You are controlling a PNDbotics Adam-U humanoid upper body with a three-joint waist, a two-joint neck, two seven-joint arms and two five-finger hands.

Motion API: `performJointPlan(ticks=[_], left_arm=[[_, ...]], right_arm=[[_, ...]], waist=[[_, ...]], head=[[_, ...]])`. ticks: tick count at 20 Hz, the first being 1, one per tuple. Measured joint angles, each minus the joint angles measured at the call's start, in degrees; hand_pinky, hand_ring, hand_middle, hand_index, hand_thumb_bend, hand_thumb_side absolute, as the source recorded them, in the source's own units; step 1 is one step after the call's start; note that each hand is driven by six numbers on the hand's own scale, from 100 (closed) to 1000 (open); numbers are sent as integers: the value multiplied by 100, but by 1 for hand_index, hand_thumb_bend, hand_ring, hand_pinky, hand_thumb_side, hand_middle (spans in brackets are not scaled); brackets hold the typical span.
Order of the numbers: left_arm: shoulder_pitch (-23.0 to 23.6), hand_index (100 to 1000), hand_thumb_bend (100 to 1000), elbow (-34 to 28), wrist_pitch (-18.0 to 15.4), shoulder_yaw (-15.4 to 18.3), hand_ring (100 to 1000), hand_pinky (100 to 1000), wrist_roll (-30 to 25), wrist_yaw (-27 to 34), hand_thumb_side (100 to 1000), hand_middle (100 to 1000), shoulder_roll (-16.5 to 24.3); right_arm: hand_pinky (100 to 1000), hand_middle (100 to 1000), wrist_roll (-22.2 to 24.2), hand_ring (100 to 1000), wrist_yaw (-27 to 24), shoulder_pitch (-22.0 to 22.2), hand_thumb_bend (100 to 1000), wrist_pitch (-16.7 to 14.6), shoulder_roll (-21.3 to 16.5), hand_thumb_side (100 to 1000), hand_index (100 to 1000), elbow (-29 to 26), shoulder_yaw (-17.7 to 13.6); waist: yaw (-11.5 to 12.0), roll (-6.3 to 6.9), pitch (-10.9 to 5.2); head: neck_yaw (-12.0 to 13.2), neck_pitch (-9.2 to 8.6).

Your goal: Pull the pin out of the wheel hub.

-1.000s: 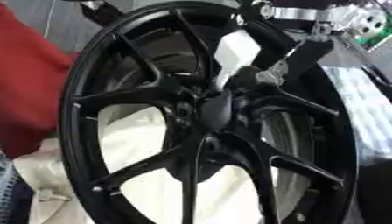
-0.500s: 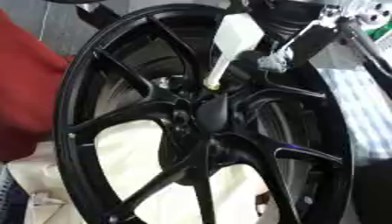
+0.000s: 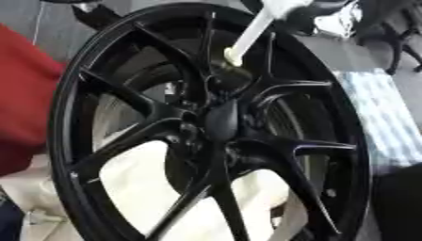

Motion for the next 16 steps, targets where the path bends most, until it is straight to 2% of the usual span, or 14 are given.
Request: performJointPlan(ticks=[3, 6, 8, 11, 13, 16], left_arm=[[116, 770, 100, 0, 9, 59, 803, 780, 58, -13, 671, 607, 20], [215, 770, 100, 0, 17, 136, 804, 780, 143, -32, 668, 607, 24], [249, 769, 100, 0, 17, 165, 805, 781, 183, -35, 664, 607, 23], [304, 769, 100, 0, 16, 209, 805, 781, 232, -44, 660, 607, 20], [317, 769, 100, 0, 9, 224, 805, 781, 256, -53, 660, 607, 13], [338, 769, 100, 0, 14, 245, 805, 781, 270, -54, 660, 607, 8]], right_arm=[[849, 406, -495, 789, -381, 804, 100, -199, -265, 100, 460, 8, -547], [844, 417, -1106, 784, -421, 1796, 100, -417, -376, 100, 472, 18, -1114], [844, 424, -1583, 784, -284, 2435, 100, -555, -328, 100, 478, -3, -1477], [846, 444, -2320, 787, 49, 3262, 100, -706, 11, 100, 494, -153, -1955], [846, 444, -2706, 787, 281, 3573, 100, -735, 241, 100, 494, -301, -2140], [846, 444, -3037, 787, 512, 3699, 100, -705, 393, 100, 494, -508, -2220]], waist=[[-259, 118, -44], [-540, 256, -78], [-689, 379, -90], [-883, 556, -173], [-909, 599, -202], [-909, 589, -203]], head=[[175, 62], [462, 98], [636, 110], [839, 170], [915, 209], [959, 212]])
